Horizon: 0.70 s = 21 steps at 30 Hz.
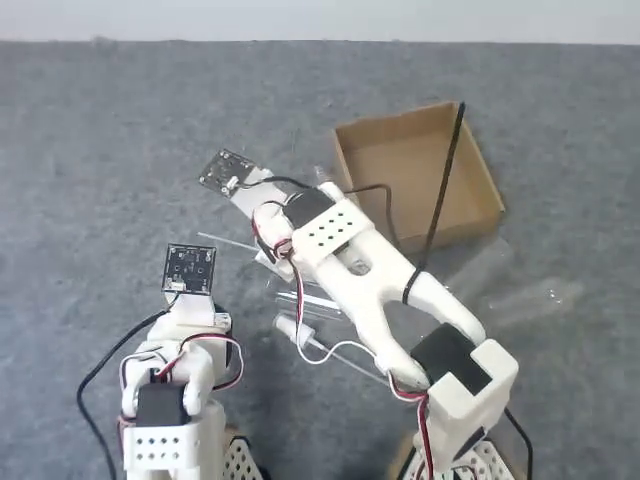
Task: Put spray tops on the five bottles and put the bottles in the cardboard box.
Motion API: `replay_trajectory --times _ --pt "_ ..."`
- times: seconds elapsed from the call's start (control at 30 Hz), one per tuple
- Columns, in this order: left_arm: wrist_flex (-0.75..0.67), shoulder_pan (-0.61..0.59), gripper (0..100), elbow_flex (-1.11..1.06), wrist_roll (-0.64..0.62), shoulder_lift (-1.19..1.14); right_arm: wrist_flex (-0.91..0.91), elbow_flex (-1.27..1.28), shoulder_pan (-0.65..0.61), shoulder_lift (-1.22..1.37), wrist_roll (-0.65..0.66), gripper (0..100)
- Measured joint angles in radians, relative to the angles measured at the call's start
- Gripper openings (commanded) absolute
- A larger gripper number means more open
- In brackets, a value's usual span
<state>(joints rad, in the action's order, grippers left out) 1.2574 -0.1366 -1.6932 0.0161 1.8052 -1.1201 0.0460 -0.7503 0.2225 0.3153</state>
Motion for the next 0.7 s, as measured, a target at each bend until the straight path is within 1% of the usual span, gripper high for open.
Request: replay_trajectory --times 0.07,0.2,0.3,0.4,0.5,0.57,0.7 --pt "0.000 0.000 1 0.000 0.000 0.000 -0.038 -0.012 0.003 -0.015 -0.008 15.6" --pt "0.000 0.000 1 0.000 0.000 0.000 -0.186 -0.109 0.044 -0.106 -0.101 15.5" --pt "0.000 0.000 1 0.000 0.000 0.000 -0.318 -0.183 0.109 -0.187 -0.152 15.5" --pt "0.000 0.000 1 0.000 0.000 0.000 -0.440 -0.207 0.204 -0.270 -0.170 15.5" --pt "0.000 0.000 1 0.000 0.000 0.000 -0.542 -0.209 0.351 -0.338 -0.184 15.5" --pt "0.000 0.000 1 0.000 0.000 0.000 -0.585 -0.209 0.473 -0.368 -0.206 15.5" --pt "0.000 0.000 1 0.000 0.000 0.000 -0.595 -0.138 0.727 -0.411 -0.242 15.8"
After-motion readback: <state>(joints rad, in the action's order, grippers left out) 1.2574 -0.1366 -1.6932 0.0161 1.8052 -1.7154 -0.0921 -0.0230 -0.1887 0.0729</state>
